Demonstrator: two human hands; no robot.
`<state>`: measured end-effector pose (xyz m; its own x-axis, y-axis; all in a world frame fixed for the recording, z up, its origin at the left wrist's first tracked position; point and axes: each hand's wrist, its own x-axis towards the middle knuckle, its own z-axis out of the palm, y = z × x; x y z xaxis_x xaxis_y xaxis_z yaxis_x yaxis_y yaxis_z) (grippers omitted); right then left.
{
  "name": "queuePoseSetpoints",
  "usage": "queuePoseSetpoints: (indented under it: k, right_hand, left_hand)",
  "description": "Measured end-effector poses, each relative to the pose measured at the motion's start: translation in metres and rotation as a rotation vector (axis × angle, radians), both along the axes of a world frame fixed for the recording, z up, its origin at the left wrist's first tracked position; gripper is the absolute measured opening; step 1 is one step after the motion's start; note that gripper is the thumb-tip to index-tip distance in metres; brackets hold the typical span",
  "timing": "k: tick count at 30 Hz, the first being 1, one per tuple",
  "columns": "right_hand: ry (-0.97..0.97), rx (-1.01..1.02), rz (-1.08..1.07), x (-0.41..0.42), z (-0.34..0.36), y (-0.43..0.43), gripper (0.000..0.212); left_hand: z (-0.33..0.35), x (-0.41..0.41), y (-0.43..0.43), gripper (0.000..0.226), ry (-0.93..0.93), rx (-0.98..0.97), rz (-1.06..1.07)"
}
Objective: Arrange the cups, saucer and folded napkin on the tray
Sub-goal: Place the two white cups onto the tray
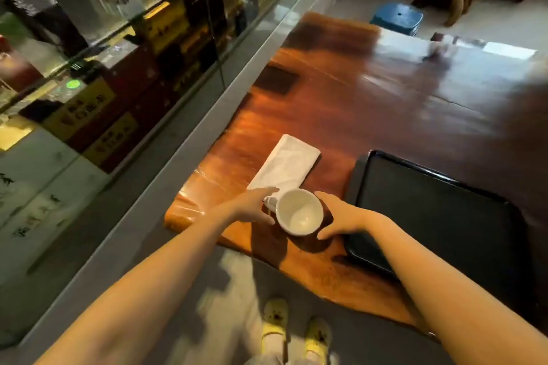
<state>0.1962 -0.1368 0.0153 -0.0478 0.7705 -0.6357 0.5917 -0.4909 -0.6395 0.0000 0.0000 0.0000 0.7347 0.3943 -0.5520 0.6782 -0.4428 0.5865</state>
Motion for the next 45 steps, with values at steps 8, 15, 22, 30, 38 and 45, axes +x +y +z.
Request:
queuePoseSetpoints:
  k: [8, 15, 22, 30, 38, 45]
  right_hand:
    - [0.047, 0.19, -0.208, -0.016, -0.032, -0.015, 0.103]
    - [0.086, 0.23, -0.312, -0.02, -0.037, -0.019, 0.103]
    - [0.131, 0.245, -0.395, 0.0, -0.018, -0.023, 0.09]
    - [0.204, 0.243, -0.595, 0.042, 0.026, -0.051, 0.085]
    - [0.217, 0.316, -0.731, 0.107, 0.057, -0.105, 0.082]
    - [0.155, 0.302, -0.829, 0.189, 0.067, -0.16, 0.088]
  left_hand:
    - [-0.021, 0.008, -0.016, 0.062, -0.237, 0.016, 0.097]
    - [-0.027, 0.011, -0.019, 0.067, -0.262, 0.024, 0.122]
    - [-0.009, 0.032, -0.018, 0.067, -0.297, 0.014, 0.097]
    - [0.03, 0.093, -0.029, 0.059, -0.372, 0.056, 0.036]
    - [0.055, 0.181, -0.075, 0.058, -0.482, 0.007, -0.024]
    - [0.06, 0.27, -0.125, 0.064, -0.464, -0.007, -0.076]
